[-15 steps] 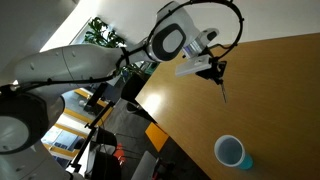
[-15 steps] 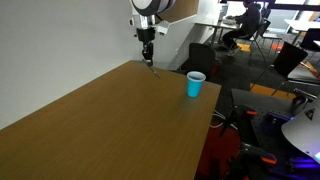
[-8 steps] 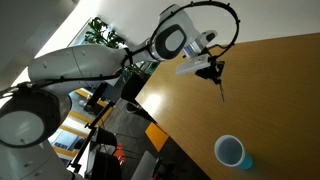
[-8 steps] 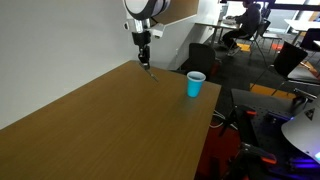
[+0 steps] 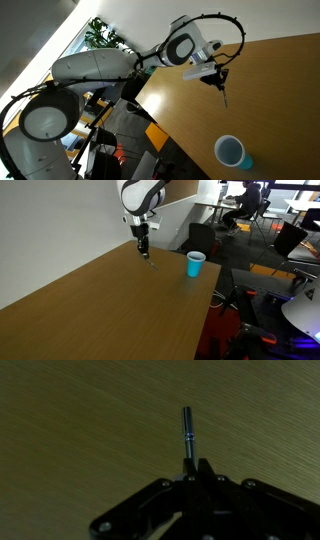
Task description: Remove the pen from the cup
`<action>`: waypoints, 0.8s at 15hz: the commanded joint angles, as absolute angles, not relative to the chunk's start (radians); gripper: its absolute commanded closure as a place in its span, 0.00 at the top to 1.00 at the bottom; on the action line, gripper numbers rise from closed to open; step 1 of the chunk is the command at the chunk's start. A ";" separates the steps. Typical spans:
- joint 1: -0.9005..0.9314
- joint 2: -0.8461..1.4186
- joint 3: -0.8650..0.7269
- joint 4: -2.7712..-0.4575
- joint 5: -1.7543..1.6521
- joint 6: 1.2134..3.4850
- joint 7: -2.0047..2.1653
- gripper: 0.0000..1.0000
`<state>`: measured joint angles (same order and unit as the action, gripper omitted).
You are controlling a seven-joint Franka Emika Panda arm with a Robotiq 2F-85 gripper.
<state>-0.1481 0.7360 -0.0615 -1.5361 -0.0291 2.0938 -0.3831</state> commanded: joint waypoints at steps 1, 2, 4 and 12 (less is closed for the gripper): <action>-0.145 0.788 -0.055 -1.472 -0.053 2.047 -0.336 0.02; -0.145 0.800 -0.055 -1.463 -0.053 2.044 -0.336 0.02; -0.145 0.822 -0.053 -1.445 -0.051 2.042 -0.332 0.02; -0.147 0.851 -0.051 -1.401 -0.048 2.013 -0.326 0.50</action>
<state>-0.1444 0.8340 -0.0607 -1.4513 -0.0291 2.0701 -0.3634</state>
